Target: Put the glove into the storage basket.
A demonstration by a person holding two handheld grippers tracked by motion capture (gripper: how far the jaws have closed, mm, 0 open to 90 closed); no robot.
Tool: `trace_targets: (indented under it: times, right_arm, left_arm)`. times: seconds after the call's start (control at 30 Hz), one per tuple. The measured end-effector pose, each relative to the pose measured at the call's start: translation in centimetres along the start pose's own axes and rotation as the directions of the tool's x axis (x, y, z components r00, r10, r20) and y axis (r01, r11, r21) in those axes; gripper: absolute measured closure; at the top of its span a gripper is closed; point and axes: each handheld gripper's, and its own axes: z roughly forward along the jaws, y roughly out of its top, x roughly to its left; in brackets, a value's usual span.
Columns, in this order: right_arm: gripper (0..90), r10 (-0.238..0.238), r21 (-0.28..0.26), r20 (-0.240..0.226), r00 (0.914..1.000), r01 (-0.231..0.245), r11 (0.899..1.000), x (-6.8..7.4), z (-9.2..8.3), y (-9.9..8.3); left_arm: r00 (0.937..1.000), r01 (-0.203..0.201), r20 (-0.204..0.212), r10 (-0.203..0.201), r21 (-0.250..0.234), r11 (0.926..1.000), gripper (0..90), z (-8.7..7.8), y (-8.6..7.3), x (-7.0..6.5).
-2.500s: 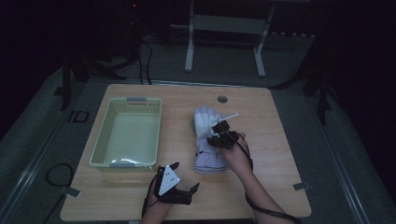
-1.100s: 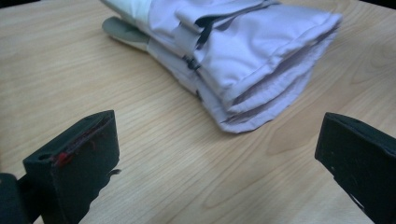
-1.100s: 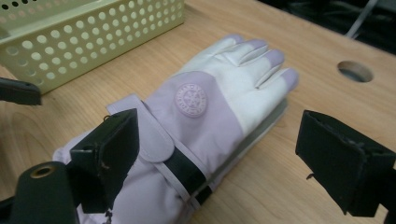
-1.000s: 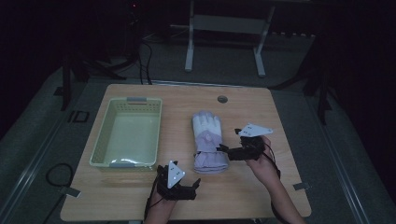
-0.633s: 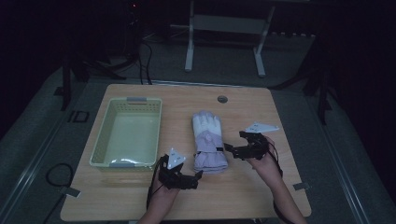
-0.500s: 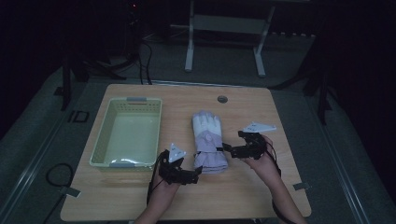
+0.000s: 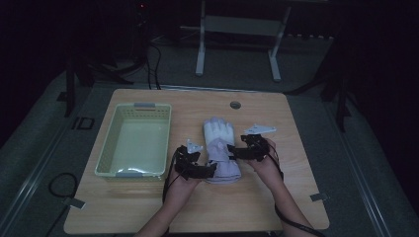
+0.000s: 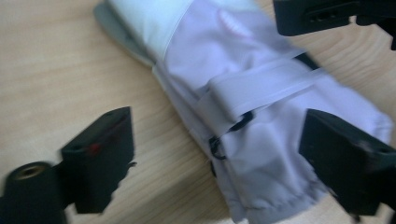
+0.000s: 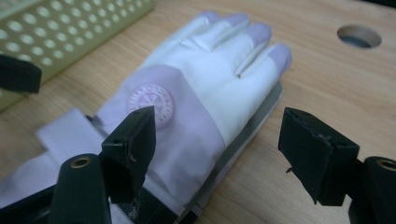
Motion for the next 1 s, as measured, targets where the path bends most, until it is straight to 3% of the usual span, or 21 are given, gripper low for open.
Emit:
trace_targets:
  times: [0.17,0.27,0.4,0.5,0.63,0.67,0.7,0.73,0.83,0.9,0.97,1.0]
  right_arm:
    - [35.1,0.032,0.059,0.002,0.9995,-0.032,0.998,-0.4,1.1,-1.0]
    - [41.2,0.095,0.101,-0.04,0.9947,-0.091,0.991,-0.8,1.7,-1.8]
    - [45.9,0.165,0.155,-0.076,0.9833,-0.152,0.976,-1.2,2.3,-2.3]
    - [46.8,0.239,0.194,-0.125,0.9631,-0.212,0.958,-1.8,2.8,-2.5]
    - [51.8,0.332,0.23,-0.203,0.9212,-0.284,0.931,-2.6,3.4,-2.9]
    - [51.8,0.332,0.23,-0.203,0.9212,-0.284,0.931,-2.6,3.4,-2.9]
    - [52.4,0.349,0.234,-0.214,0.9123,-0.299,0.925,-2.8,3.4,-3.0]
    - [54.7,0.378,0.238,-0.236,0.8953,-0.324,0.916,-2.9,3.5,-3.1]
    - [59.6,0.405,0.246,-0.246,0.8803,-0.348,0.905,-3.0,3.6,-3.2]
    - [66.6,0.413,0.252,-0.245,0.8769,-0.354,0.901,-2.9,3.6,-3.1]
    - [74.9,0.402,0.255,-0.226,0.887,-0.345,0.903,-2.7,3.4,-2.9]
    - [78.0,0.378,0.252,-0.208,0.902,-0.324,0.912,-2.3,3.3,-2.6]
  left_arm:
    - [0.9978,0.045,0.045,-0.048,0.054,0.9975,16.8,1.2,-1.2,0.3]
    - [0.9961,0.049,0.069,-0.055,0.088,0.9949,20.8,1.8,-1.5,0.3]
    - [0.9872,0.053,0.143,-0.071,0.129,0.9902,31.8,2.6,-1.7,0.7]
    - [0.9785,0.044,0.193,-0.072,0.146,0.9883,41.3,2.8,-1.6,0.9]
    - [0.9712,0.033,0.227,-0.073,0.174,0.9842,44.2,3.2,-1.4,1.5]
    - [0.9712,0.033,0.227,-0.073,0.174,0.9842,44.4,3.2,-1.4,1.5]
    - [0.9687,0.035,0.235,-0.08,0.19,0.9812,44.4,3.3,-1.2,1.6]
    - [0.9681,0.034,0.237,-0.08,0.194,0.9804,44.7,3.3,-1.2,1.6]
    - [0.9665,0.033,0.242,-0.085,0.209,0.9774,44.8,3.4,-1.0,1.7]
    - [0.9648,0.028,0.251,-0.08,0.203,0.9787,49.4,3.4,-1.0,1.8]
    - [0.9574,0.052,0.268,-0.106,0.203,0.9779,60.3,3.3,-1.0,1.9]
    - [0.9572,0.054,0.269,-0.107,0.198,0.9788,66.5,3.2,-1.0,1.9]
